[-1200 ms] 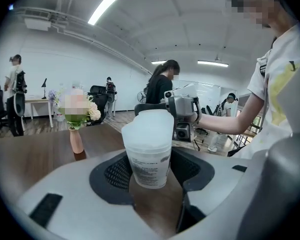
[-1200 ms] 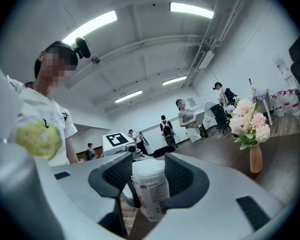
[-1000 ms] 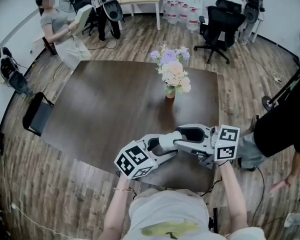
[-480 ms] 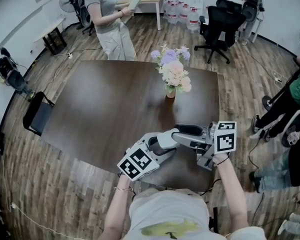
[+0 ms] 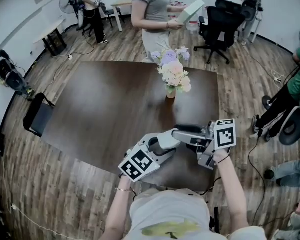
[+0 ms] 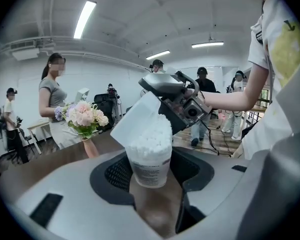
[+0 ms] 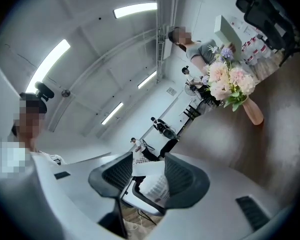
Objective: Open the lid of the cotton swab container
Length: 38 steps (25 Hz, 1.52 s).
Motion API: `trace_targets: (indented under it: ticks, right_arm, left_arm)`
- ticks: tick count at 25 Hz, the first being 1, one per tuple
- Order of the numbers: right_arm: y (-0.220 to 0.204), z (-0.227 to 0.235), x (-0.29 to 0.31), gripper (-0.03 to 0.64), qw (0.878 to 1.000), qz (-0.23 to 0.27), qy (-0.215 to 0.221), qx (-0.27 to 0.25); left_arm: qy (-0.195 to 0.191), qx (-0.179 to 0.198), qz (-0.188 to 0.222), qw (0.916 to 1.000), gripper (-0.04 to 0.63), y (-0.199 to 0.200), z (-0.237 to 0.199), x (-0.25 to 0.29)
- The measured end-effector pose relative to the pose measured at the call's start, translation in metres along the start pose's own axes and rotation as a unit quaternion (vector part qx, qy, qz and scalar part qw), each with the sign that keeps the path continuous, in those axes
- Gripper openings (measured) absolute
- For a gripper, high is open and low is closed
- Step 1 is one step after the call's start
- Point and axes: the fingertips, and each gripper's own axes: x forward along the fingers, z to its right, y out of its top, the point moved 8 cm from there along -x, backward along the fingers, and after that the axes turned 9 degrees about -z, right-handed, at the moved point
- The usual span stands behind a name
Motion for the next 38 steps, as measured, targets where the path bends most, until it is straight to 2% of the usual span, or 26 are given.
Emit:
trace_targets:
  ticks: [4, 8, 14, 15, 16, 20, 22, 26, 30, 33, 38]
  right_arm:
    - [-0.002, 0.002, -0.001, 0.210, 1.000, -0.003, 0.002, -0.007]
    - [0.002, 0.001, -0.006, 0.210, 0.999, 0.031, 0.006, -0.008]
    - [0.000, 0.009, -0.018, 0.213, 0.998, 0.046, -0.027, -0.020]
    - [-0.002, 0.011, -0.019, 0.195, 0.998, 0.048, -0.032, -0.023]
    - [-0.004, 0.012, -0.021, 0.148, 0.998, 0.051, -0.038, -0.026]
    - [-0.012, 0.015, -0.027, 0.093, 0.993, 0.048, -0.095, -0.057]
    - [-0.016, 0.014, -0.028, 0.057, 0.987, 0.043, -0.133, -0.086]
    - [-0.024, 0.010, -0.031, 0.029, 0.970, 0.035, -0.192, -0.142]
    - [-0.031, 0.009, -0.034, 0.021, 0.946, 0.037, -0.260, -0.188]
    - [-0.034, 0.009, -0.037, 0.021, 0.932, 0.047, -0.295, -0.207]
    - [-0.042, 0.011, -0.045, 0.021, 0.916, 0.082, -0.332, -0.212]
  left_arm:
    - [-0.007, -0.011, 0.010, 0.9999, 0.239, -0.002, 0.001, 0.002]
    - [-0.006, -0.032, 0.019, 0.9993, 0.239, -0.004, -0.001, 0.004]
    - [0.015, -0.079, 0.031, 0.9963, 0.239, -0.015, -0.015, 0.001]
    - [0.024, -0.084, 0.031, 0.9957, 0.239, -0.017, -0.018, 0.001]
    - [0.033, -0.088, 0.030, 0.9951, 0.239, -0.019, -0.020, 0.000]
    - [0.074, -0.104, 0.022, 0.9916, 0.239, -0.023, -0.025, -0.002]
    - [0.090, -0.114, 0.022, 0.9892, 0.239, -0.024, -0.027, -0.005]
    - [0.117, -0.130, 0.025, 0.9843, 0.239, -0.027, -0.028, -0.012]
    - [0.143, -0.149, 0.031, 0.9779, 0.239, -0.032, -0.031, -0.019]
    - [0.158, -0.158, 0.033, 0.9742, 0.239, -0.034, -0.033, -0.024]
    - [0.178, -0.169, 0.031, 0.9690, 0.239, -0.042, -0.032, -0.032]
